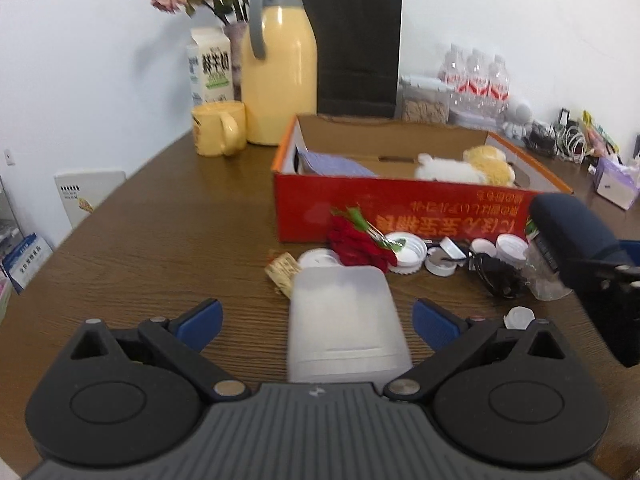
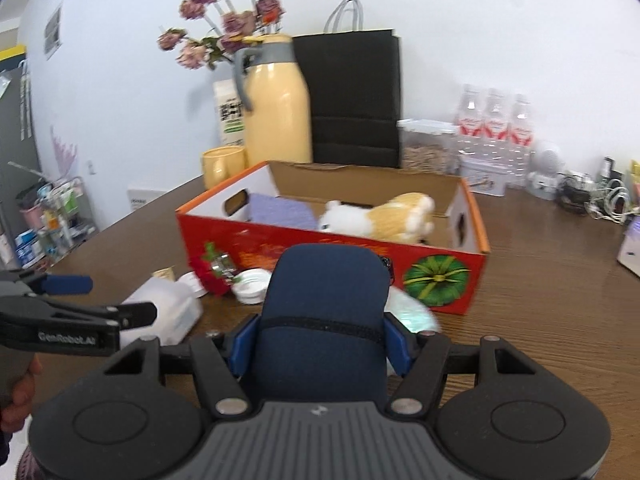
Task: Organize objects
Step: 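Grasp the clear bead container with the left gripper while the right gripper lifts the navy case, then carry the bead container and navy case with both grippers over the box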
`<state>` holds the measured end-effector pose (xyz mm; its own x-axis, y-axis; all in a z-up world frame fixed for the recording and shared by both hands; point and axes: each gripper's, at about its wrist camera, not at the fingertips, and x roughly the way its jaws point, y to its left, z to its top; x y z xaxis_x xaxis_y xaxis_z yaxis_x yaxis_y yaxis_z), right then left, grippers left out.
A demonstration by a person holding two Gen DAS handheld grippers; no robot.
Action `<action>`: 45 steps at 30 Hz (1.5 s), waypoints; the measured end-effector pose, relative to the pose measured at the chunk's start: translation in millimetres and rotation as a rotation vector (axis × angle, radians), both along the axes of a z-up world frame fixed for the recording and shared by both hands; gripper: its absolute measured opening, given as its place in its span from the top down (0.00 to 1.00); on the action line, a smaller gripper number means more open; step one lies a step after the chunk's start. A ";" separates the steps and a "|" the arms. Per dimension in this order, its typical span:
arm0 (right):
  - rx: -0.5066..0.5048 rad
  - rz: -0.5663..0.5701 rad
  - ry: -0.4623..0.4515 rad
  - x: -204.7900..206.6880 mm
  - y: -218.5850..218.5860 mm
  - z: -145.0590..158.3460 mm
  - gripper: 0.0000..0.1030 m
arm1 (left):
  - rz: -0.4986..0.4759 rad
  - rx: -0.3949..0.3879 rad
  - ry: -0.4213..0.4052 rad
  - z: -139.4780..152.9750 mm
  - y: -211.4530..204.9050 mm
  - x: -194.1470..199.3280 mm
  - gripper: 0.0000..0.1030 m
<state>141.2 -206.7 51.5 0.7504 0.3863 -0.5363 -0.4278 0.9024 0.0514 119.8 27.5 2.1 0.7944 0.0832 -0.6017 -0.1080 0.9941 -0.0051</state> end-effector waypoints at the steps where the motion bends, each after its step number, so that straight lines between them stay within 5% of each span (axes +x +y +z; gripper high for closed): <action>1: 0.002 -0.005 -0.001 -0.3 -2.5 -0.5 0.39 | 0.004 0.004 0.015 -2.3 -2.2 4.1 0.00; 8: 0.015 -0.018 0.006 -1.0 -11.7 -5.1 0.39 | 0.011 0.014 0.072 -18.3 -12.7 19.0 0.03; 14: 0.021 -0.015 0.010 -1.6 -10.9 -6.9 0.39 | 0.030 0.002 0.095 -26.7 -14.6 20.9 0.35; 36: 0.021 0.046 -0.048 0.9 12.2 15.1 0.39 | -0.027 0.015 -0.077 21.1 -9.6 0.0 0.36; 45: 0.032 0.086 -0.099 21.2 32.9 34.0 0.39 | -0.058 0.043 -0.236 67.8 -7.7 12.3 0.36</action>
<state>162.4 -173.8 85.5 0.7625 0.4672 -0.4477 -0.5081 0.8607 0.0328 132.0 19.8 69.9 0.9169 0.0553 -0.3953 -0.0520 0.9985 0.0190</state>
